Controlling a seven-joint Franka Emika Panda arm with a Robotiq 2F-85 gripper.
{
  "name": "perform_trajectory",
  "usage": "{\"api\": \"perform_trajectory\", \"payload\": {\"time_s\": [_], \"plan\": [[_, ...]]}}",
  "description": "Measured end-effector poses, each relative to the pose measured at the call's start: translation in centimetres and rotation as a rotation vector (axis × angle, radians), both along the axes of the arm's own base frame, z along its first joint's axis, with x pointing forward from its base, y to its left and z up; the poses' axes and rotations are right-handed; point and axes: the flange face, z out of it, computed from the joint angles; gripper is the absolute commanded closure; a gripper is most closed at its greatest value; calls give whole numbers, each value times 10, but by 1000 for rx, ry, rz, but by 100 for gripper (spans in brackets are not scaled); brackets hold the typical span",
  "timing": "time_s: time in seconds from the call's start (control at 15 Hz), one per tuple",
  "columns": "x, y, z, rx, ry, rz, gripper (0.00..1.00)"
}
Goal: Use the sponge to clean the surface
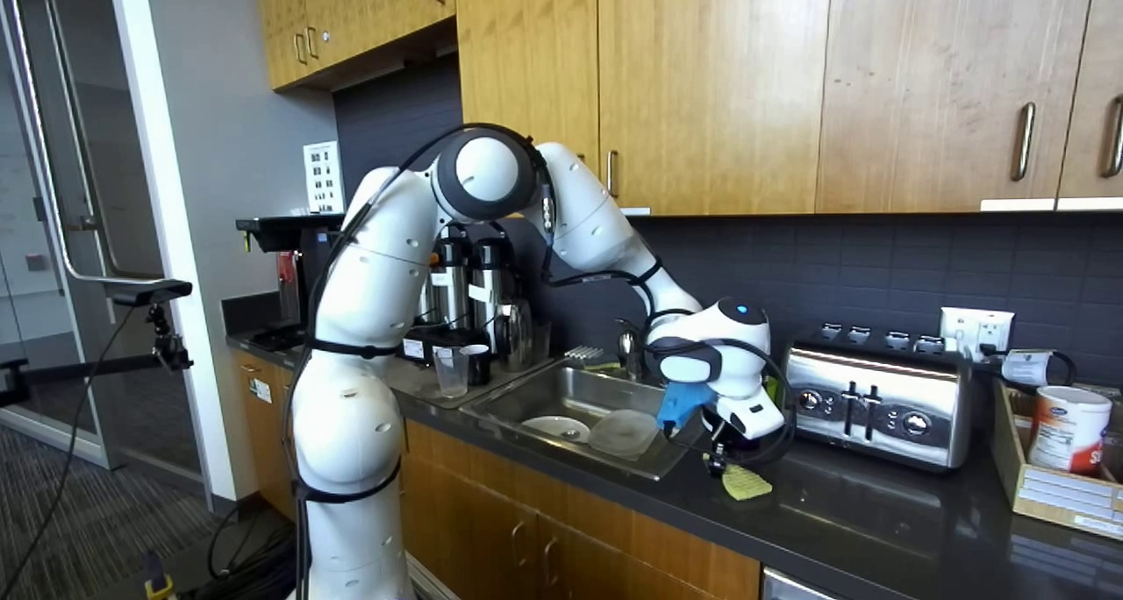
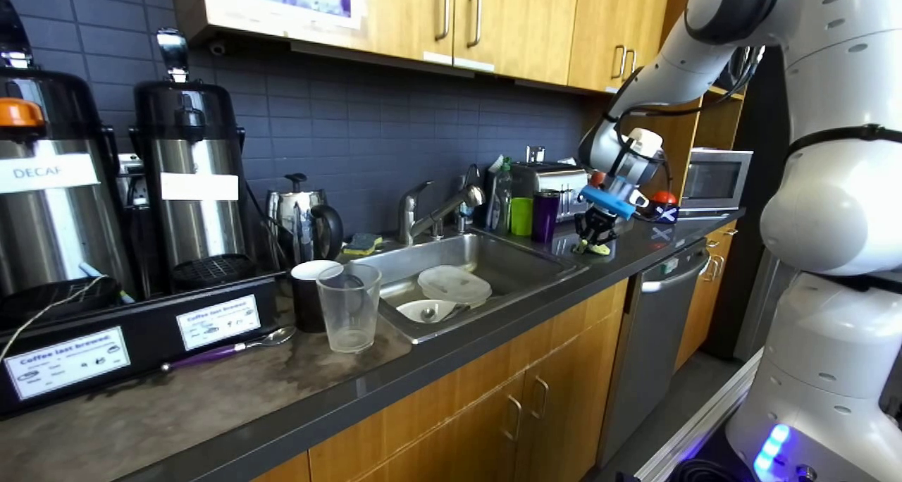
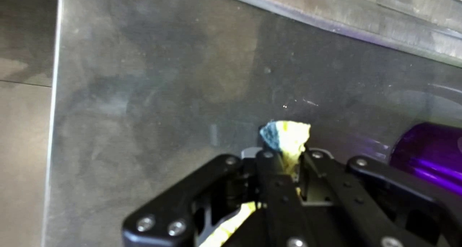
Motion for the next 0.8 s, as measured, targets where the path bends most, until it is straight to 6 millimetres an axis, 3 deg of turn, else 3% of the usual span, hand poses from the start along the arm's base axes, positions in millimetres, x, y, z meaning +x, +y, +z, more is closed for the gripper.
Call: {"api": "perform_trajectory", "payload": {"time_s": [0.27,0.6,0.8], "plan": [[6,14,-1,23,9,43,97],[17,50,-2,101,39,152,97],[20,58,0,97,46,208,97]]}}
